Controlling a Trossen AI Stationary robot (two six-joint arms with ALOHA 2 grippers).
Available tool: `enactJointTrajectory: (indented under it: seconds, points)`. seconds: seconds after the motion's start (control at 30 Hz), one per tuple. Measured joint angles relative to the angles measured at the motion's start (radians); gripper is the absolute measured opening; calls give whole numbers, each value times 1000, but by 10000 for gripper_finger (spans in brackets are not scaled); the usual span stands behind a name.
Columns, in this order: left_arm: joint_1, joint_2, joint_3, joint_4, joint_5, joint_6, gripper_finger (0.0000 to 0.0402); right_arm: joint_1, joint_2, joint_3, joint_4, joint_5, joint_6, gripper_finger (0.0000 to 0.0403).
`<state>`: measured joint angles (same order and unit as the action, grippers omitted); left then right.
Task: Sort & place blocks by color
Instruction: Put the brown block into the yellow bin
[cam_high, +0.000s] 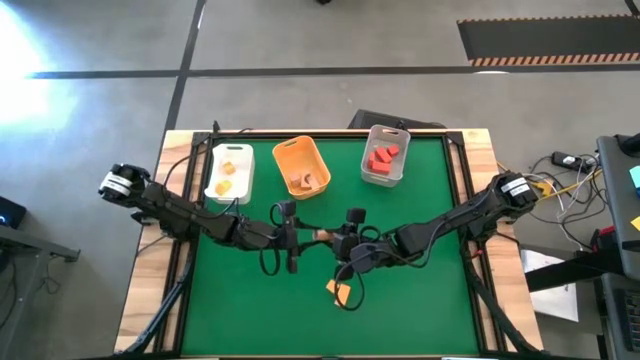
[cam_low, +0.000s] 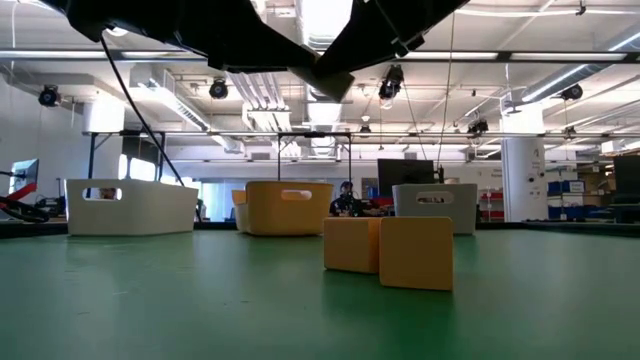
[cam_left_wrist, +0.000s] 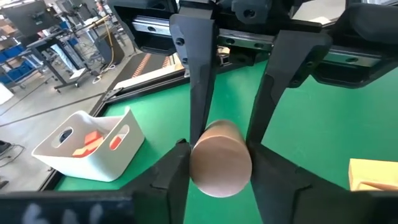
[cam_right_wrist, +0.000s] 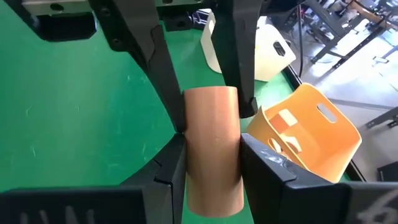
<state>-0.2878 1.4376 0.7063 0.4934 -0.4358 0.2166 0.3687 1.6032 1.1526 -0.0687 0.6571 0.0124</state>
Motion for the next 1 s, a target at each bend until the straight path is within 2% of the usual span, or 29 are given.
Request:
enactJointTrajectory:
  seconds: [0.17, 0.43, 0.53, 0.73, 0.93, 1.0]
  points:
    - [0, 0, 0, -3, 1, -1, 114, -3, 1, 0, -1, -2, 1, 108]
    - [25, -16, 1, -30, -44, 1, 114, -13, -15, 0, -13, 6, 25, 263]
    - [63, -55, 14, -114, -95, 2, 114, -12, -53, 1, -54, 97, 35, 293]
    - [235, -130, 50, -351, -143, 2, 116, -14, -143, 2, -212, 228, 175, 298]
    - [507, -134, 53, -475, -134, -2, 116, -14, -161, 0, -244, 242, 223, 280]
    - [590, -124, 53, -485, -78, -2, 117, -14, -153, 0, -241, 243, 223, 274]
